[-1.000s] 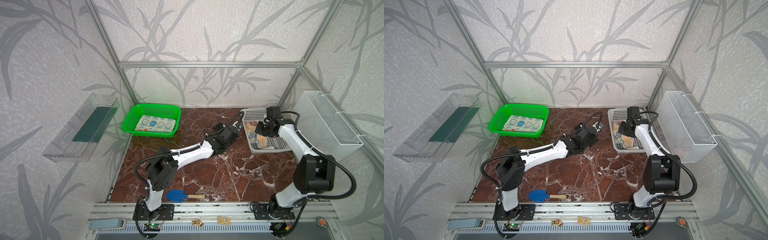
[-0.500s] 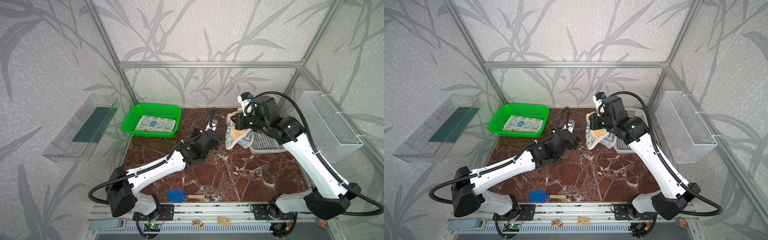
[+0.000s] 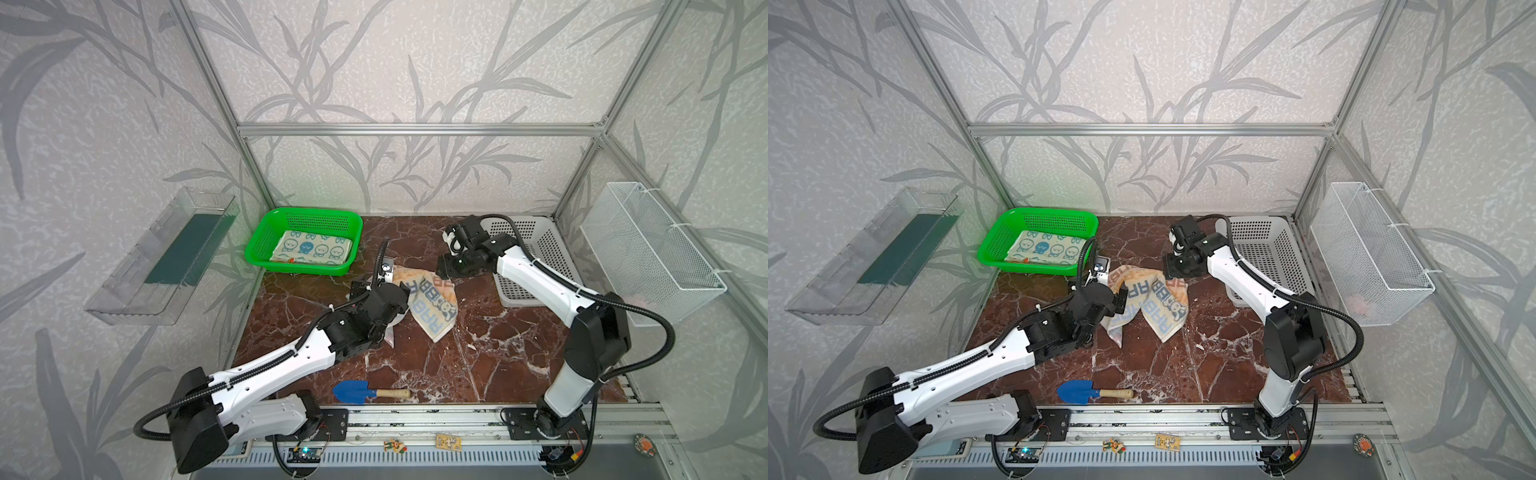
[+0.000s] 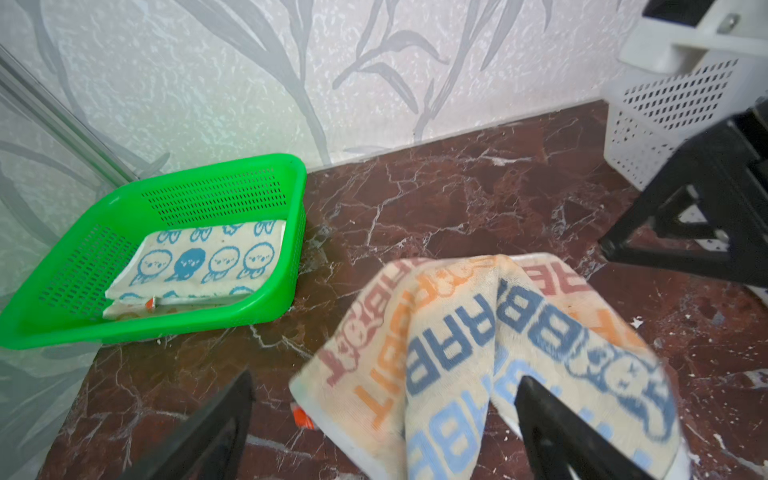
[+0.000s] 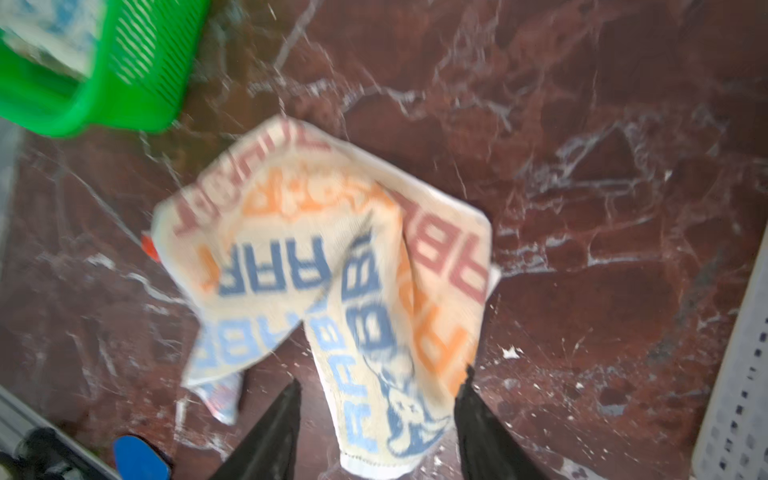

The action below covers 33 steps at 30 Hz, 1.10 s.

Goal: Fold and stack the towels

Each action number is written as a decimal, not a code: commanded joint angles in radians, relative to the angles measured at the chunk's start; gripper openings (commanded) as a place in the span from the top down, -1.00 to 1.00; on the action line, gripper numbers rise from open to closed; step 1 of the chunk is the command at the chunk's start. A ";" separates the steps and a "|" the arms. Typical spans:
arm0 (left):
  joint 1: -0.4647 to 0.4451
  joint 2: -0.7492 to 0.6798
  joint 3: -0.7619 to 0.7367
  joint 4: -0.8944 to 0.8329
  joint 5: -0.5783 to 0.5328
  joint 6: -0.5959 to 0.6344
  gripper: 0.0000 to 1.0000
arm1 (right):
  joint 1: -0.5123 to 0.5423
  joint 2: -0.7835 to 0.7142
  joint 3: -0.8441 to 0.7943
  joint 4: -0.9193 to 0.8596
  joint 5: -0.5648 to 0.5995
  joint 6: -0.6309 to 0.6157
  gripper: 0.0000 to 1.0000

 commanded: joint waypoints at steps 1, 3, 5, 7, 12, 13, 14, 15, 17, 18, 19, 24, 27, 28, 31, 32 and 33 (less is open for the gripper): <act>0.027 0.004 -0.047 -0.048 0.066 -0.126 -0.98 | 0.006 -0.046 -0.044 0.064 -0.058 -0.002 -0.49; 0.046 0.008 -0.070 -0.054 0.130 -0.171 -0.98 | 0.014 -0.047 -0.089 0.072 -0.074 -0.012 -0.52; 0.070 0.017 -0.093 -0.070 0.200 -0.212 -0.98 | 0.015 -0.043 -0.137 0.082 -0.084 -0.026 -0.52; 0.090 0.031 -0.119 -0.063 0.242 -0.235 -0.98 | 0.015 -0.041 -0.194 0.112 -0.073 -0.031 -0.51; 0.139 0.079 -0.161 -0.038 0.363 -0.285 -0.98 | 0.016 0.039 -0.245 0.145 -0.105 -0.046 -0.36; 0.144 0.097 -0.162 -0.035 0.382 -0.295 -0.98 | 0.016 0.052 -0.252 0.155 -0.111 -0.044 -0.35; 0.149 0.116 -0.157 -0.034 0.401 -0.305 -0.98 | 0.017 0.064 -0.261 0.166 -0.114 -0.044 -0.35; 0.151 0.136 -0.154 -0.032 0.418 -0.315 -0.99 | 0.017 0.071 -0.267 0.175 -0.118 -0.045 -0.34; 0.155 0.187 -0.141 -0.025 0.450 -0.337 -0.98 | 0.016 0.091 -0.278 0.187 -0.120 -0.047 -0.34; 0.156 0.214 -0.135 -0.021 0.462 -0.345 -0.98 | 0.017 0.099 -0.281 0.189 -0.122 -0.047 -0.34; 0.160 0.247 -0.125 -0.020 0.472 -0.354 -0.98 | 0.016 0.107 -0.287 0.195 -0.129 -0.046 -0.33; 0.194 0.408 -0.043 -0.052 0.515 -0.389 -0.98 | 0.023 0.125 -0.345 0.238 -0.167 -0.024 -0.31; 0.217 0.495 0.030 -0.080 0.551 -0.384 -0.98 | 0.035 0.113 -0.390 0.262 -0.175 -0.013 -0.31; 0.225 0.527 0.060 -0.097 0.561 -0.378 -0.98 | 0.040 0.107 -0.404 0.267 -0.175 -0.008 -0.31; 0.247 0.615 0.138 -0.110 0.578 -0.364 -0.98 | 0.058 0.086 -0.455 0.296 -0.185 0.020 -0.31; 0.253 0.644 0.167 -0.113 0.581 -0.357 -0.98 | 0.066 0.079 -0.475 0.308 -0.196 0.028 -0.31; 0.259 0.670 0.191 -0.115 0.581 -0.349 -0.98 | 0.077 0.071 -0.488 0.314 -0.196 0.035 -0.31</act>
